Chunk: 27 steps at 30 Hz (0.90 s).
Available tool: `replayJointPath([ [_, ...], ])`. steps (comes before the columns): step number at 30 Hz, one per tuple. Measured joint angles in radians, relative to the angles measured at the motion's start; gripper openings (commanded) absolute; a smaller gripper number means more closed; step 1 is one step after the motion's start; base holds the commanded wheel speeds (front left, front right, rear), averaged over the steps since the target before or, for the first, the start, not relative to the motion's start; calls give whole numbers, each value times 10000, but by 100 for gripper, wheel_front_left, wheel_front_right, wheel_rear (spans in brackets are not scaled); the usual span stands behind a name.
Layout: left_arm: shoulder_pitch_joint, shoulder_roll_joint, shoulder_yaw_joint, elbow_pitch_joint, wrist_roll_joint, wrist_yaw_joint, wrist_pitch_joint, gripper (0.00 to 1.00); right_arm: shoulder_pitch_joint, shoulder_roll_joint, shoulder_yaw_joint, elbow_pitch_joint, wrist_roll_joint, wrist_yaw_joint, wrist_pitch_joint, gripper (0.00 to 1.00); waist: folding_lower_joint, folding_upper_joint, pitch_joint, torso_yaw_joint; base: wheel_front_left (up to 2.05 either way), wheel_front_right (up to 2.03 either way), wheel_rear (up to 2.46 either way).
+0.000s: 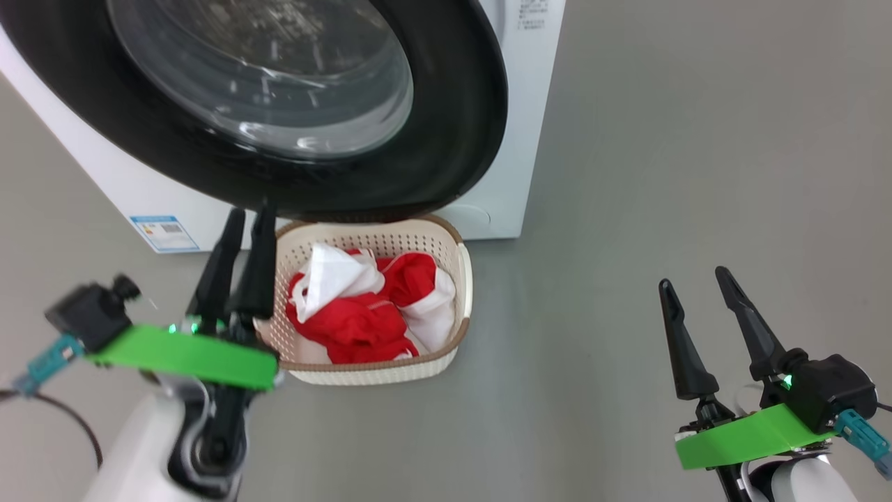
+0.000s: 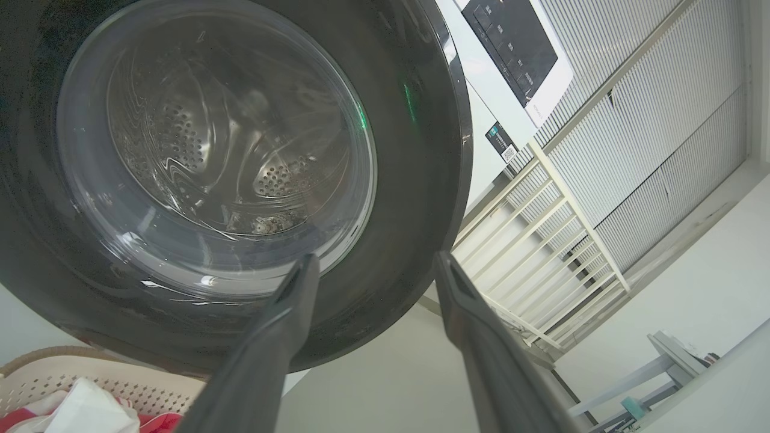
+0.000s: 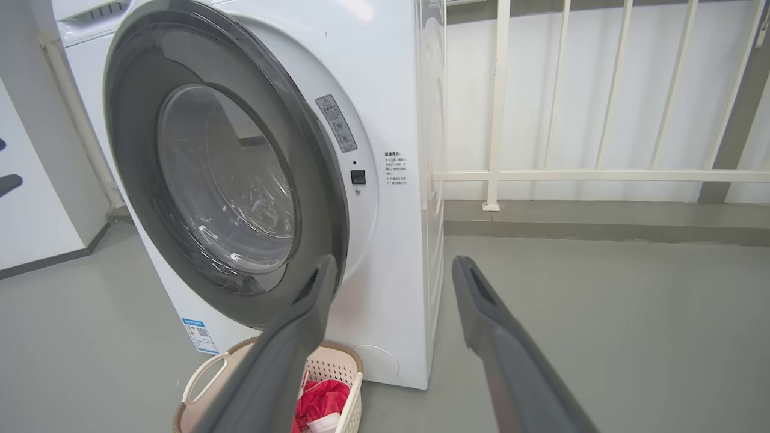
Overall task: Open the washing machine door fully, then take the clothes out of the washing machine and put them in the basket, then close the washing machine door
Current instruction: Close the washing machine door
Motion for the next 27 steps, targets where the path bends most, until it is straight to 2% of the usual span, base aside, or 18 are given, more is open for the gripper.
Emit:
replayJointPath([
  [4,763,117,17,-441,1185,397,-79,100,124,4,-6,-58,-130,0,0,100,0,0,-298,72,0,0,0],
  [10,2006,224,372,-1540,3812,980,-90,100,467,6,-65,-121,-221,0,0,100,0,0,-716,84,0,0,0],
  [14,2910,-79,690,-2364,5246,999,-132,100,557,6,-117,-150,-244,0,0,100,0,0,-954,68,0,0,0],
  [15,3372,-161,807,-2642,5973,1001,-134,100,769,8,-161,-174,-280,0,0,100,0,0,-1078,64,0,0,0],
  [19,4104,-420,1170,-3172,7141,1070,-136,100,1098,13,-259,-215,-291,0,0,100,0,0,-1290,74,0,0,0],
  [27,5187,-863,1728,-3342,8550,1039,-157,100,1522,35,-437,-389,-286,0,0,100,0,0,-1576,136,0,0,0],
])
